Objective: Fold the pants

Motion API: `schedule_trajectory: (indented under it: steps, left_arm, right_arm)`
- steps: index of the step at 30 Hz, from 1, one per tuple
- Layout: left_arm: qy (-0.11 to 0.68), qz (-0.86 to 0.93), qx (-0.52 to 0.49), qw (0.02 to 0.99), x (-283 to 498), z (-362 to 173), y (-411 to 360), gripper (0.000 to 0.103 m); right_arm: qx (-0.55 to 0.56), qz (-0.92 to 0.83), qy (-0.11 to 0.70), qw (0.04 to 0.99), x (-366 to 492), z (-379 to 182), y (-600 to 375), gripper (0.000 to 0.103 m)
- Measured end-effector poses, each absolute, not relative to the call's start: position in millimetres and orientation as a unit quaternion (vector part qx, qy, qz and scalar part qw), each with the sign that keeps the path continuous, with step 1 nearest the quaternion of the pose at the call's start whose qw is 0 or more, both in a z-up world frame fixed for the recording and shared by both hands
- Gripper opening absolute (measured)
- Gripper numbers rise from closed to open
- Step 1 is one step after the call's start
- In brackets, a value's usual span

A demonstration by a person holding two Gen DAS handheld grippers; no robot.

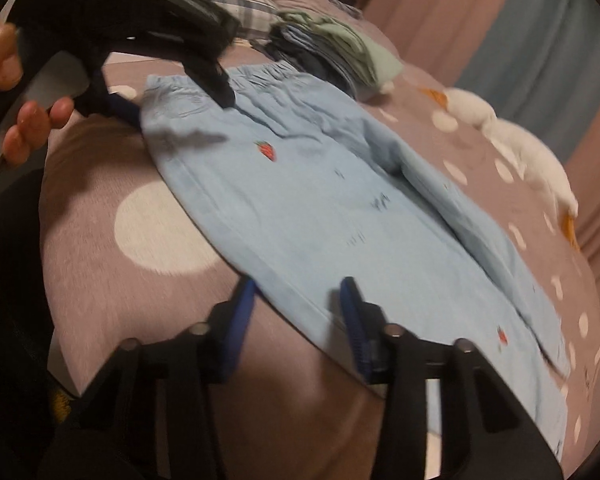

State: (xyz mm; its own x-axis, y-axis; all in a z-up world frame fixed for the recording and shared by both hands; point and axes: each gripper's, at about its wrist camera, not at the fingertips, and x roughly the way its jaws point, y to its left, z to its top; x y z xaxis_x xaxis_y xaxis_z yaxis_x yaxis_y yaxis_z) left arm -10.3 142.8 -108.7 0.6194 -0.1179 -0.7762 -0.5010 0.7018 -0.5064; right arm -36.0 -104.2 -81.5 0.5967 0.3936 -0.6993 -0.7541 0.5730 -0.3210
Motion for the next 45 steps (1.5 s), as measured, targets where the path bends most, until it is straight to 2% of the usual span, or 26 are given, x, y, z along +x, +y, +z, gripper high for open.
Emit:
schedule_trajectory:
  steps: [1, 3, 8, 14, 19, 22, 23, 25, 26, 27, 34, 42, 43, 45]
  left_arm:
    - [0.424, 0.118, -0.362, 0.822, -11, -110, 146, 0.053]
    - [0.426, 0.112, -0.360, 0.822, -12, -112, 153, 0.030]
    - [0.424, 0.094, -0.352, 0.829, -24, -109, 159, 0.023]
    - [0.442, 0.087, -0.311, 0.837, -29, -102, 154, 0.023]
    - [0.456, 0.083, -0.276, 0.842, -39, -94, 152, 0.029]
    - [0.448, 0.091, -0.235, 0.858, -44, -79, 145, 0.030]
    - [0.441, 0.092, -0.215, 0.867, -44, -72, 141, 0.031]
    - [0.426, 0.084, -0.190, 0.880, -37, -63, 131, 0.038]
    - [0.419, 0.078, -0.179, 0.887, -32, -59, 125, 0.049]
    - [0.416, 0.072, -0.173, 0.890, -28, -58, 121, 0.055]
    - [0.416, 0.042, -0.159, 0.895, 2, -53, 91, 0.056]
    - [0.398, 0.076, -0.143, 0.903, 3, -48, 111, 0.057]
    - [0.401, 0.068, -0.139, 0.903, 5, -51, 109, 0.057]
    - [0.423, 0.055, -0.132, 0.895, 14, -68, 108, 0.066]
  right_arm:
    - [-0.312, 0.344, 0.288, 0.838, -35, -82, -100, 0.030]
    - [-0.313, 0.350, 0.286, 0.836, -32, -81, -97, 0.021]
    - [-0.304, 0.357, 0.296, 0.832, -36, -75, -100, 0.010]
    - [-0.310, 0.366, 0.309, 0.821, -53, -77, -96, 0.010]
    - [-0.243, 0.398, 0.343, 0.815, -48, -62, -104, 0.021]
    - [-0.175, 0.397, 0.362, 0.825, -37, -48, -116, 0.037]
    - [-0.148, 0.391, 0.373, 0.829, -29, -44, -121, 0.039]
    - [-0.093, 0.381, 0.392, 0.832, -12, -40, -128, 0.039]
    - [-0.063, 0.374, 0.404, 0.833, -1, -41, -130, 0.039]
    - [-0.046, 0.359, 0.415, 0.835, 8, -44, -130, 0.039]
    - [-0.025, 0.319, 0.452, 0.833, 21, -67, -131, 0.041]
    - [-0.076, 0.341, 0.477, 0.806, 9, -75, -136, 0.041]
    - [-0.075, 0.339, 0.478, 0.807, 11, -75, -144, 0.040]
    - [-0.056, 0.316, 0.489, 0.811, 19, -75, -164, 0.040]
